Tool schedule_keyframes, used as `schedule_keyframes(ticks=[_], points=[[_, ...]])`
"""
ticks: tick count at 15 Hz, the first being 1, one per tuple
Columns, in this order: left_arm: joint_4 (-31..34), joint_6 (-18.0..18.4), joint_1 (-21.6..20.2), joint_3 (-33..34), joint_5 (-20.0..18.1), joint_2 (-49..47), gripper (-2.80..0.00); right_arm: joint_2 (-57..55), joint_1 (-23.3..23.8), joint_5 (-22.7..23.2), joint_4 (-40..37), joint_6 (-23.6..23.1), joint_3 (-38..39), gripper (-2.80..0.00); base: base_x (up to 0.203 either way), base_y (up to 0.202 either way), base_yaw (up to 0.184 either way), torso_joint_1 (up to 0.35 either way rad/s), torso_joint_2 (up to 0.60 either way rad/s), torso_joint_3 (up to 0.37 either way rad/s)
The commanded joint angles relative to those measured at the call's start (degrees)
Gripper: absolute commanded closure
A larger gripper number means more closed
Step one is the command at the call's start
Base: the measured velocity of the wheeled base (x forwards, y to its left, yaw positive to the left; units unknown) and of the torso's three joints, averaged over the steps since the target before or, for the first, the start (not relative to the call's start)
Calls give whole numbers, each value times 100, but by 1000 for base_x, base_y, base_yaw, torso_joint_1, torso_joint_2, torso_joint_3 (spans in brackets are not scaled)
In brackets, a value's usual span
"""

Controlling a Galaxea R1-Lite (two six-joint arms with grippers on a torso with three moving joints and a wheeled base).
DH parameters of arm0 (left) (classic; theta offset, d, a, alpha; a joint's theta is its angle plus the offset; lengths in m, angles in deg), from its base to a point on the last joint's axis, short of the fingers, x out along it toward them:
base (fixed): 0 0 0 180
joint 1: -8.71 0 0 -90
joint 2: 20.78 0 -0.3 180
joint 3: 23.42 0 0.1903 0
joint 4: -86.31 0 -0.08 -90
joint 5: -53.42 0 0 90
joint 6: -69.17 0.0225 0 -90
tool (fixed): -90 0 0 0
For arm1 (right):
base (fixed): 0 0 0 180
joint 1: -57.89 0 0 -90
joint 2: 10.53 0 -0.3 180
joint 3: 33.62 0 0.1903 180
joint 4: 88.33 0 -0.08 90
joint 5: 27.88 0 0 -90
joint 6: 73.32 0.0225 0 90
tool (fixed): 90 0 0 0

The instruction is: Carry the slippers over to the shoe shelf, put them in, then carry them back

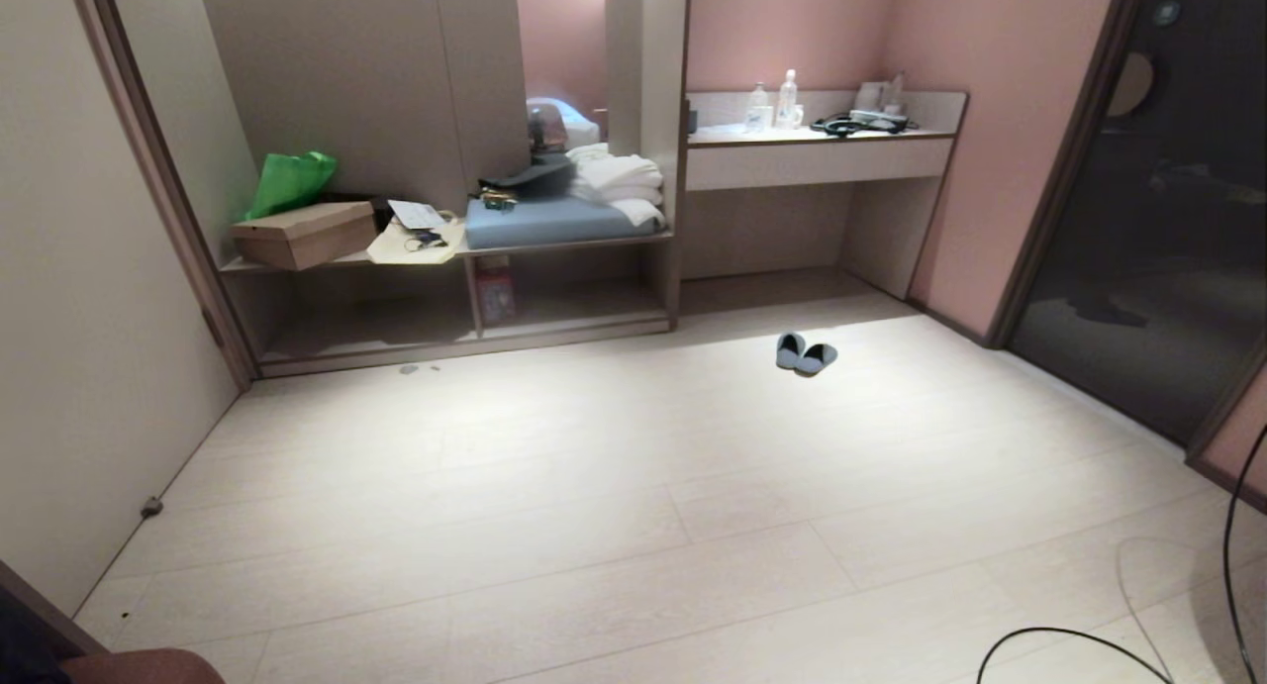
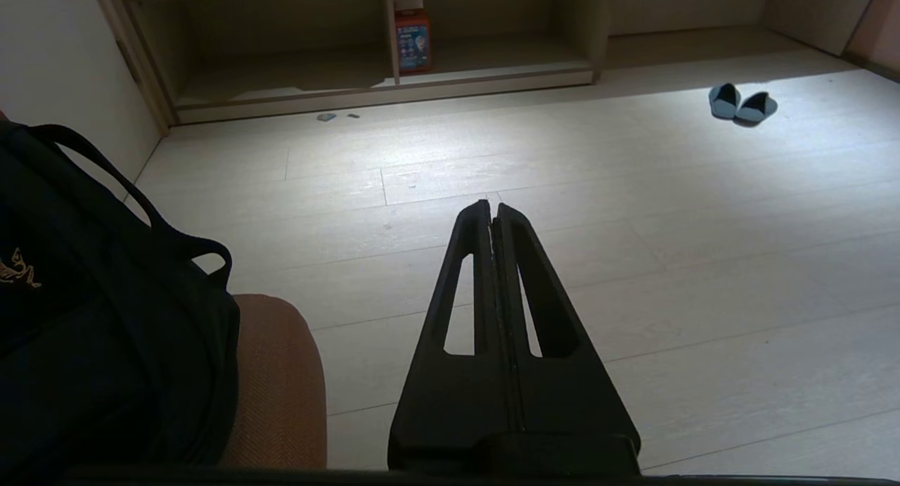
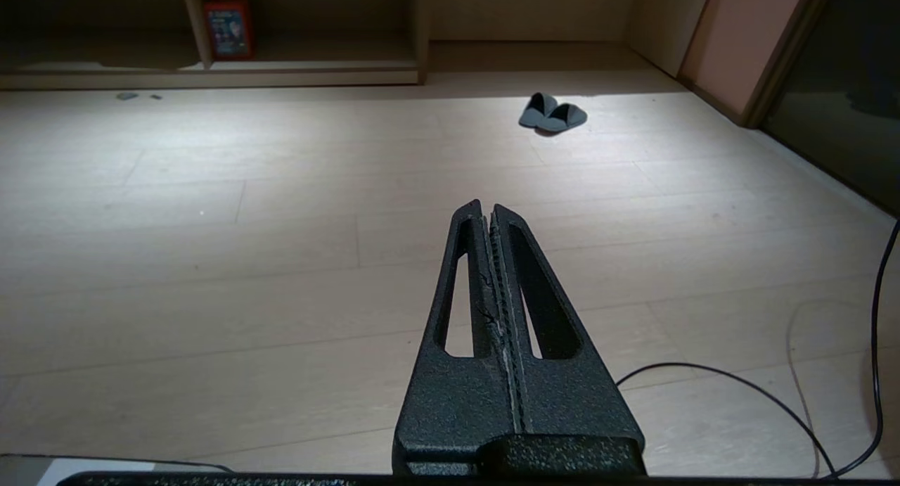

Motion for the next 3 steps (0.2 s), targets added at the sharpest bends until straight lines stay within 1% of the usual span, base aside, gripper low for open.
schedule_keyframes(ticks=[1, 3], points=[[-2, -3, -2, 0, -1, -1, 0, -5, 2, -2, 1, -4, 0, 0, 0, 0, 0, 0, 0, 0], [-2, -3, -2, 0, -1, -1, 0, -5, 2, -2, 1, -4, 0, 0, 0, 0, 0, 0, 0, 0]])
